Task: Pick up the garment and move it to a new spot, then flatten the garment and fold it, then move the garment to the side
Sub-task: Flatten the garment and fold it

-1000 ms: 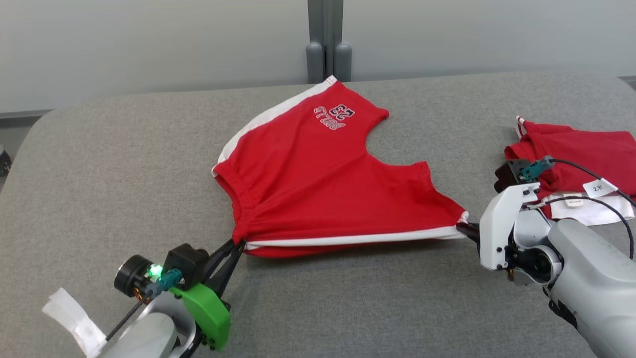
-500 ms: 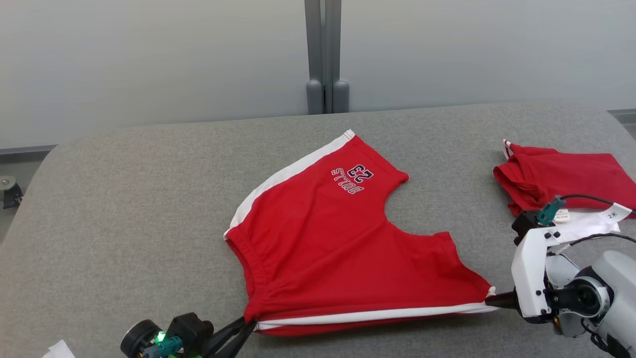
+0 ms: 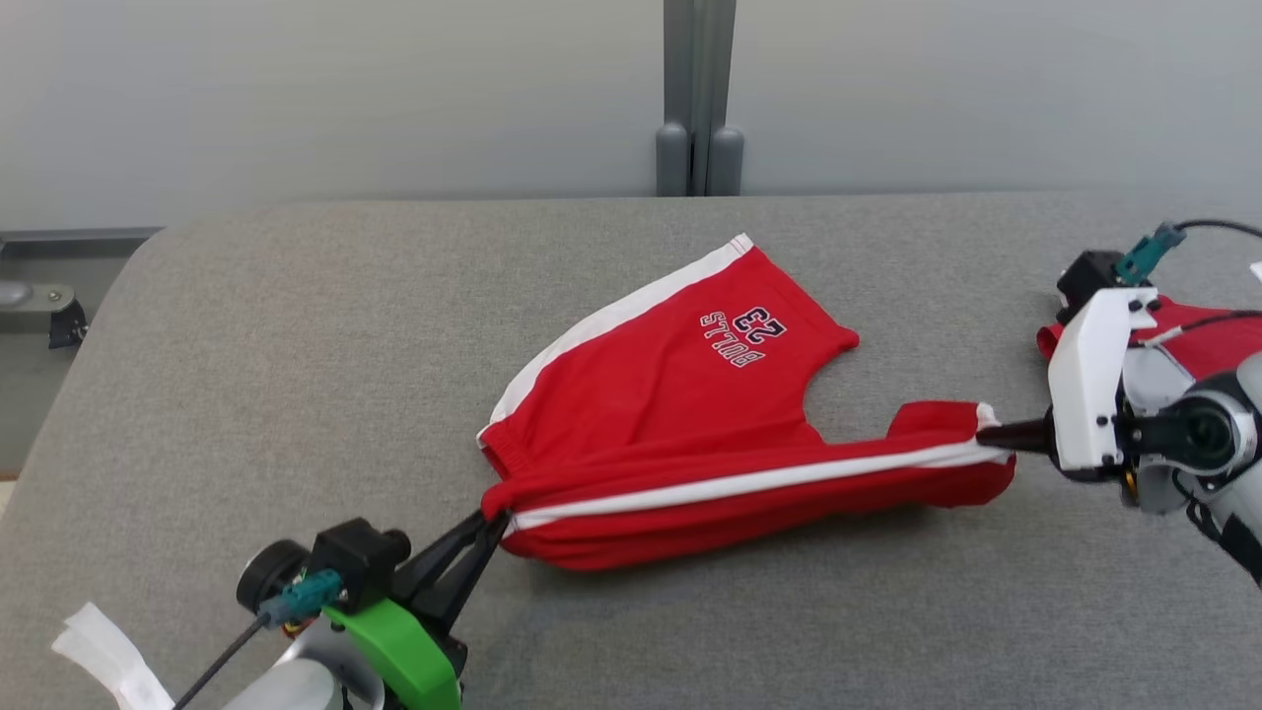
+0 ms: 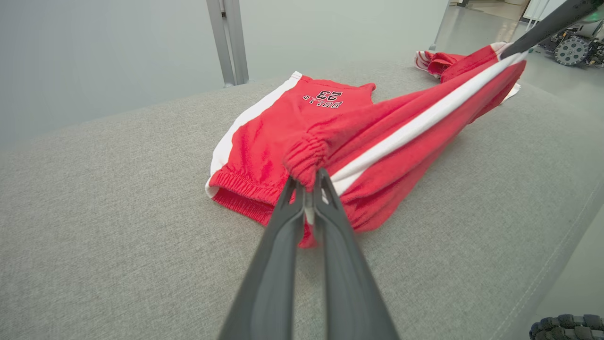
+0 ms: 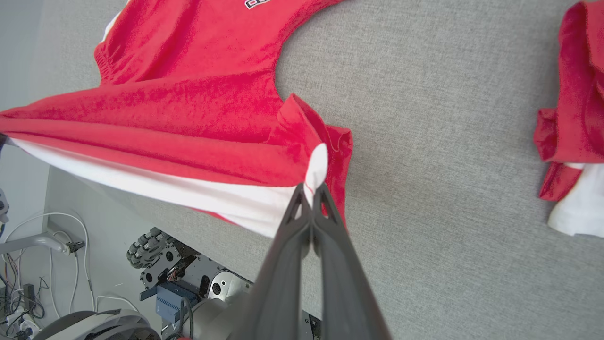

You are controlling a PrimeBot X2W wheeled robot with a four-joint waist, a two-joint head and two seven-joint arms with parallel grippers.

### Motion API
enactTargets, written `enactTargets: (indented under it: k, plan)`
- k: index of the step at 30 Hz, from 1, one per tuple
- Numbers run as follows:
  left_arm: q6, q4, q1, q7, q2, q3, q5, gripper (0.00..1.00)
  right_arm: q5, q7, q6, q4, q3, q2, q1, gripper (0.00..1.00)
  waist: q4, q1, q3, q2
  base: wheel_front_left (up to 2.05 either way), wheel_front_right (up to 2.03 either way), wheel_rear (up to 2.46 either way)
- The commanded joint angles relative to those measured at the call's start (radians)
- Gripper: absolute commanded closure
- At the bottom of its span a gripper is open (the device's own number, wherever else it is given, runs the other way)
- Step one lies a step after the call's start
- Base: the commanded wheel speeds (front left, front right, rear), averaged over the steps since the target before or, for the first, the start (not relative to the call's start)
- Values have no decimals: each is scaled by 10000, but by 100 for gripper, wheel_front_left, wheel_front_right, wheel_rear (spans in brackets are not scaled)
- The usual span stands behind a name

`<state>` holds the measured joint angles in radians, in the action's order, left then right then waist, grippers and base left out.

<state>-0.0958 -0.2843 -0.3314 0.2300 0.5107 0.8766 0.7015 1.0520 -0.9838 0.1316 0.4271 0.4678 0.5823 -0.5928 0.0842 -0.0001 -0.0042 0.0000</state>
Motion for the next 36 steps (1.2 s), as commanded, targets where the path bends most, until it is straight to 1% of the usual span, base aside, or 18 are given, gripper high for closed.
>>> enactTargets:
  k: [1,5,9,11,16,21,26,33,36]
  plan:
    - [56,-91,-234,83,-53,-133,24,100,-203,-231,-18,193,-204,-141,-325,100,329,1,465,0,0,0,0]
    - [9,-221,-732,193,-302,-421,83,100,-992,-876,-17,791,-733,-748,-1484,100,569,1,1036,0,0,0,0]
    - [-77,-423,-1224,272,-552,-578,-43,100,-1956,-1238,-17,1516,-1294,-1379,-2640,100,924,1,1632,0,0,0,0]
    - [-149,-532,-1508,288,-733,-556,-127,100,-2506,-1390,-17,1811,-1487,-1587,-3188,100,1125,1,1907,0,0,0,0]
    - [-256,-989,-2235,342,-1224,-369,-410,100,-3679,-1529,-17,2501,-2045,-1866,-4227,100,1670,1,2516,0,0,0,0]
    - [-332,-1402,-2934,354,-1836,-177,-580,100,-4520,-1569,-15,3096,-2675,-2034,-5015,100,2144,1,3125,0,0,0,0]
    - [-351,-1608,-3450,348,-2395,-143,-690,100,-5391,-1560,-15,3508,-3065,-2143,-5769,100,2572,1,3614,0,0,0,0]
    - [-351,-1486,-3716,349,-2762,-224,-652,100,-6300,-1312,-15,3911,-3349,-2302,-6420,100,2940,1,4054,0,0,0,0]
    - [-352,-1519,-3804,350,-2884,-208,-674,100,-6705,-1104,-15,4024,-3412,-2238,-6583,100,3030,1,4220,0,0,0,0]
